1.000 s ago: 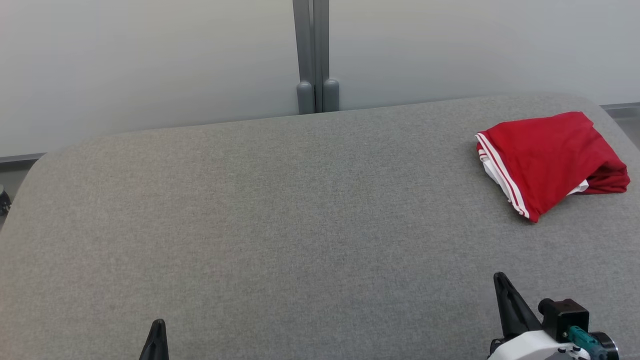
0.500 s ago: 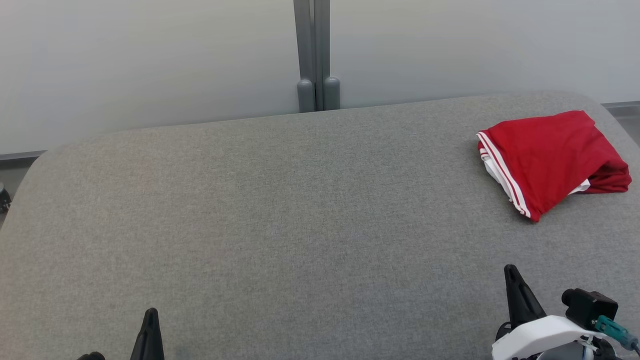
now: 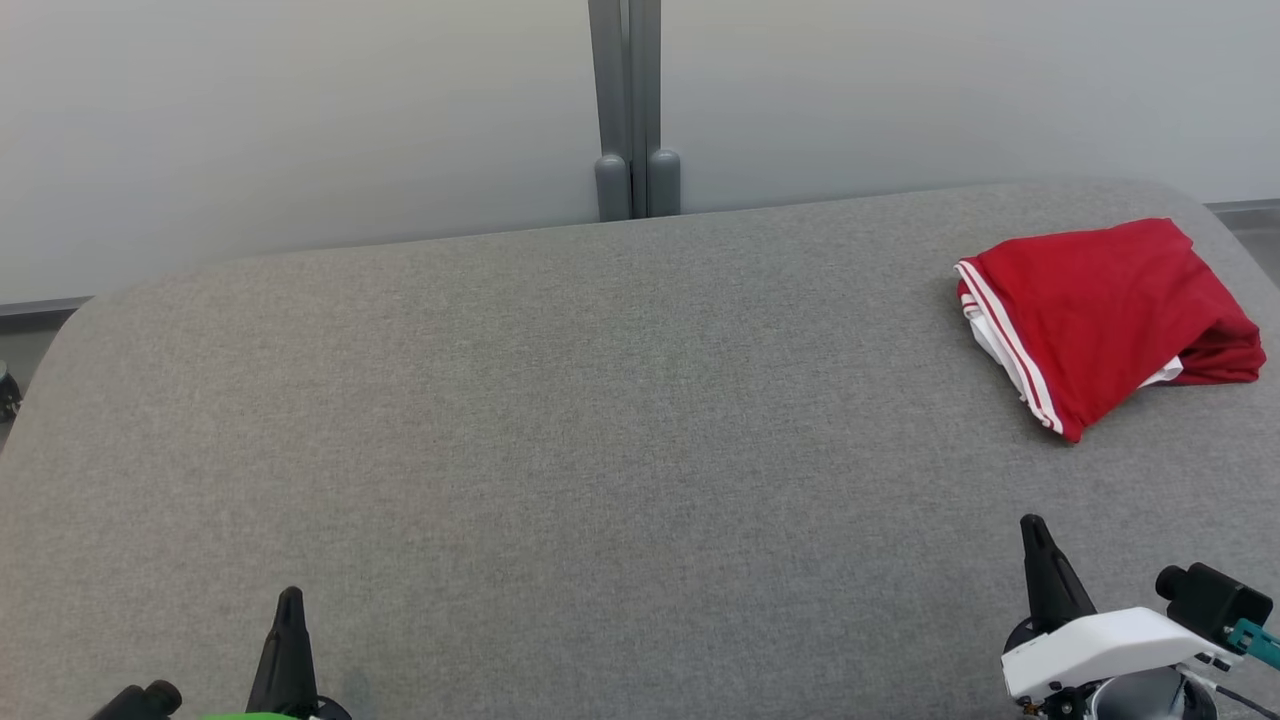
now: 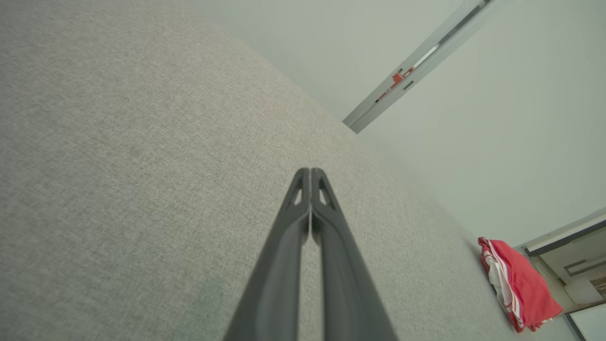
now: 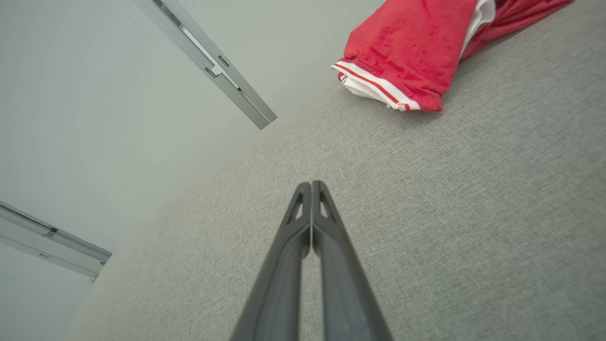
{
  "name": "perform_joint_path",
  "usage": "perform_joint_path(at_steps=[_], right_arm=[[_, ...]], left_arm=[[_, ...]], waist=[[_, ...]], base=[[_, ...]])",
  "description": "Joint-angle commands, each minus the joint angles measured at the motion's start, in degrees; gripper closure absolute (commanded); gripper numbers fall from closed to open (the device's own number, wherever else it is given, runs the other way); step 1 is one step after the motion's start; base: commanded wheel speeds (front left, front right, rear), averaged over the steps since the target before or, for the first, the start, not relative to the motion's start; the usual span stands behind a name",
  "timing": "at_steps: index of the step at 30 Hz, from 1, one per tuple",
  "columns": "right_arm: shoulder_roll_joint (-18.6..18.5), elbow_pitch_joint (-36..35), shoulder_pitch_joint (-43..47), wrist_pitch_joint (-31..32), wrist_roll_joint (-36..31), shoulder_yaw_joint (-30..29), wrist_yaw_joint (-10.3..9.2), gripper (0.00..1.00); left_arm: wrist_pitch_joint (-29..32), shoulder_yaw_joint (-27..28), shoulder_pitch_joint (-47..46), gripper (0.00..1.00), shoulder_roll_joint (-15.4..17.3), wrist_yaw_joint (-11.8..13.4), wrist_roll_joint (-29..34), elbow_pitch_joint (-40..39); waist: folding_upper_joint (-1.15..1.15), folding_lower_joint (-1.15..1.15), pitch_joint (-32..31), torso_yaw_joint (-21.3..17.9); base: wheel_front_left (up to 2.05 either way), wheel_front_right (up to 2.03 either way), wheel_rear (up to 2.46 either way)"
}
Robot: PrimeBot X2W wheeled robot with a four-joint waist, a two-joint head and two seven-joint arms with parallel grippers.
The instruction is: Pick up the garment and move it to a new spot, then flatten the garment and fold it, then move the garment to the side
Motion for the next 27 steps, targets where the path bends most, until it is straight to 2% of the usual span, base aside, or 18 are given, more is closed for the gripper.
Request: perform_joint_path(at_steps=[1,27], right_arm=[[-0.26,-0.95,-1.81,0.50,2.40,-0.28,-0.02,1.00],[-0.36,-1.29,-4.19,5.29,22.33,-1.62,-0.04,1.00]], left_arm=[[0.50,0.25,-1.77,1.00,0.71,-0.04,-2.00,-0.67],[5.08,1.23,-5.88,1.00,1.03,-0.08,-19.24,-0.17]], waist=[[0.00,0.00,0.03,0.01],[0.00,0.00,0.58,0.18]], base=[[0.00,0.00,0.00],[0.00,0.00,0.00]])
